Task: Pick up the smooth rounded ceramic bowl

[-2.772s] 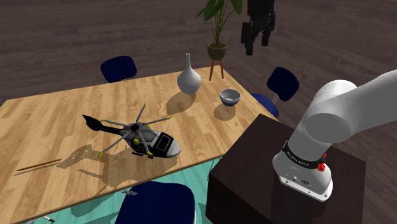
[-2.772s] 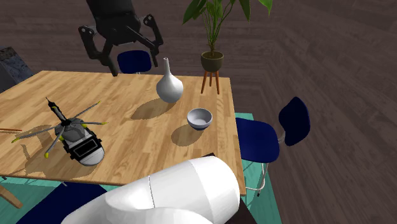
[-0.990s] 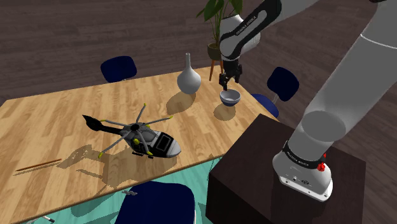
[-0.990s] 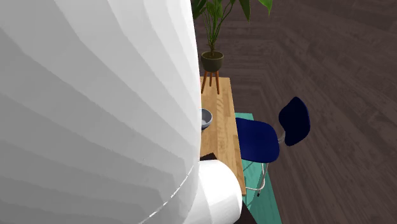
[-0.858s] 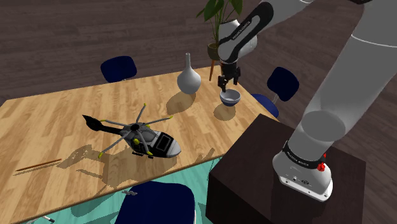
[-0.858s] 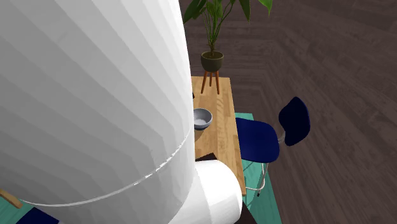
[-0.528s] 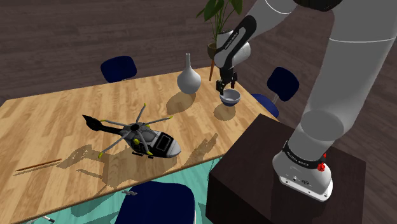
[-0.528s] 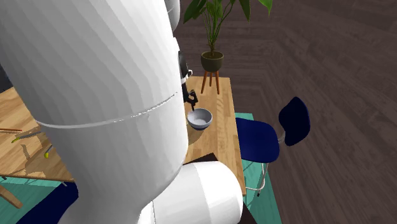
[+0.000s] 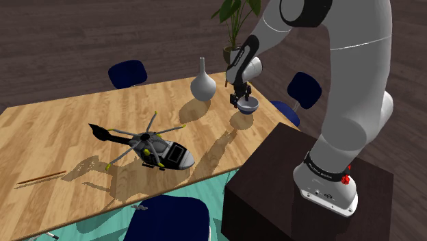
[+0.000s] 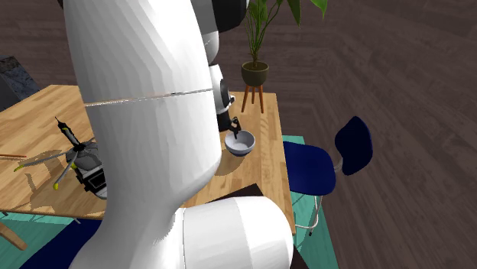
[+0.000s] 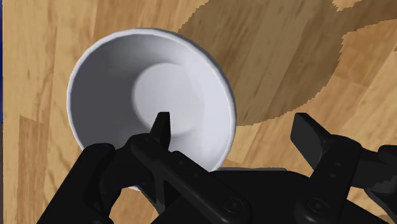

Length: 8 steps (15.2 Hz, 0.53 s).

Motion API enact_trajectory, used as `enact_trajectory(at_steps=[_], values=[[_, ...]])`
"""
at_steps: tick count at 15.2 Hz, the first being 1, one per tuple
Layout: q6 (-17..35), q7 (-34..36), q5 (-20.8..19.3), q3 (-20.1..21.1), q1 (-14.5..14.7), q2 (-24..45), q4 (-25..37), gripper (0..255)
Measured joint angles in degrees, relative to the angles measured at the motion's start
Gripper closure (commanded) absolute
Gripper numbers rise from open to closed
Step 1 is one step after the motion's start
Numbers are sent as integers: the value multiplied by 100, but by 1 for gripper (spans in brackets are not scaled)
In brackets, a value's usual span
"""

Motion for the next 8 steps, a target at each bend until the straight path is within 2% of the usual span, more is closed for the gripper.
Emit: enact_trajectory(at_steps=[5,6,8], values=[[271,2,51,48,-41,359,87,0],[294,0,56,53,-47,390,95,255],[312,1,60,56,-50,415,103,255]])
